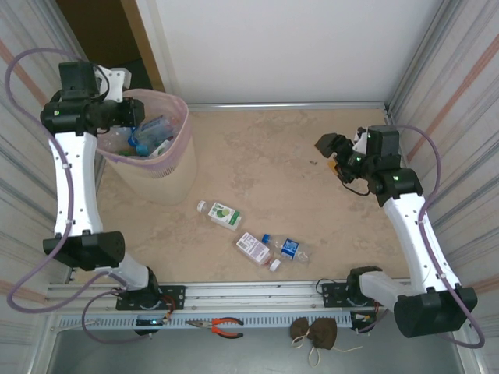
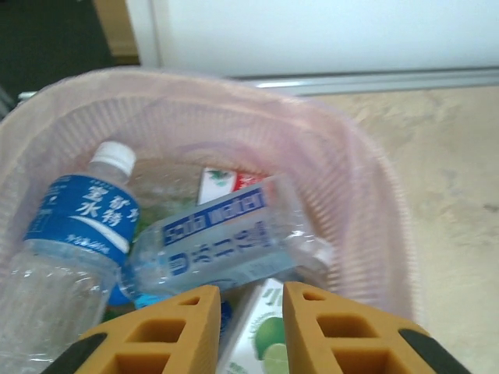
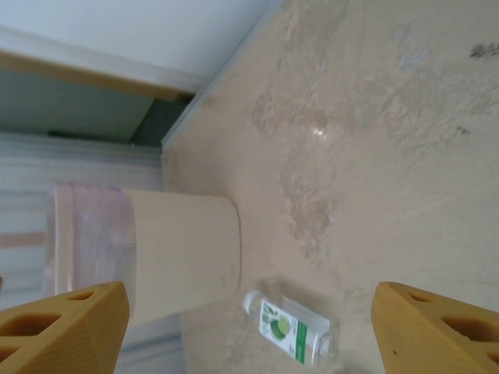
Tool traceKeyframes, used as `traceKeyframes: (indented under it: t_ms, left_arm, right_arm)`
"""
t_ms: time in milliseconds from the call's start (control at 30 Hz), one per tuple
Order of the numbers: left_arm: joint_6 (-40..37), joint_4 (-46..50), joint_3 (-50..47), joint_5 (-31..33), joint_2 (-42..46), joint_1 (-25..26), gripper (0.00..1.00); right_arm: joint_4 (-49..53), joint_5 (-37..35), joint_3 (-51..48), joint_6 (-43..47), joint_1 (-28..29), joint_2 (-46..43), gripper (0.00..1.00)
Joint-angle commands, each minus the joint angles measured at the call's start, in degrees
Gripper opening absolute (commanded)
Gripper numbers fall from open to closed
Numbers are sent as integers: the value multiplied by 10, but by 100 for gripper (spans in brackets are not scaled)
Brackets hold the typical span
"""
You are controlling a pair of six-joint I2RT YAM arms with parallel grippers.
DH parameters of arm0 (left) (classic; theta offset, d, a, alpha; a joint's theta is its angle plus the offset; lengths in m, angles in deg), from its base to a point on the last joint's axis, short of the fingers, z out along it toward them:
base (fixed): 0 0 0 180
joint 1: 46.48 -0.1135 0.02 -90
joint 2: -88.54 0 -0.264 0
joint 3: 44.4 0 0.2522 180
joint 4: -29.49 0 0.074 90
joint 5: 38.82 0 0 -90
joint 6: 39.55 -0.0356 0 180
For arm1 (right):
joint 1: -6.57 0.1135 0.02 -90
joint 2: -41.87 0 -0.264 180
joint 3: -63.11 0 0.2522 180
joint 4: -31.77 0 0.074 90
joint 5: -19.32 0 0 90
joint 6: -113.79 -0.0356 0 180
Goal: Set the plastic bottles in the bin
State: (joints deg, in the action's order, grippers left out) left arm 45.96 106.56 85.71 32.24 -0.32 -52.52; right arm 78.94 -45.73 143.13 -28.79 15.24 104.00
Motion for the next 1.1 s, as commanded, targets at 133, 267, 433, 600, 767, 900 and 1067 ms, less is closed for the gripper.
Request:
traceKeyframes:
  t_ms: [133, 267, 433, 600, 767, 900, 1067]
  left_arm:
    - [64, -51, -99, -122, 82, 1, 28]
    - [74, -76, -153, -146, 117, 0, 29]
    - [75, -89, -205, -155, 149, 0, 29]
    - [81, -110, -251, -163, 177, 1, 30]
    - [79, -114, -273, -164, 189, 1, 30]
    - [81, -118, -283, -167, 195, 1, 30]
    - [86, -124, -291, -170, 197, 0, 30]
  right_arm:
    - [125, -37, 64, 126, 100, 32, 76]
    - [161, -60, 65, 177, 156, 42, 73]
    - [177, -84, 47, 269, 251, 55, 69]
    - [208, -163, 41, 319, 369, 94, 65]
    - [252, -228, 39, 323, 473, 154, 63]
    - [269, -264, 8, 300, 545, 194, 61]
    - [260, -282, -32, 276, 602, 228, 60]
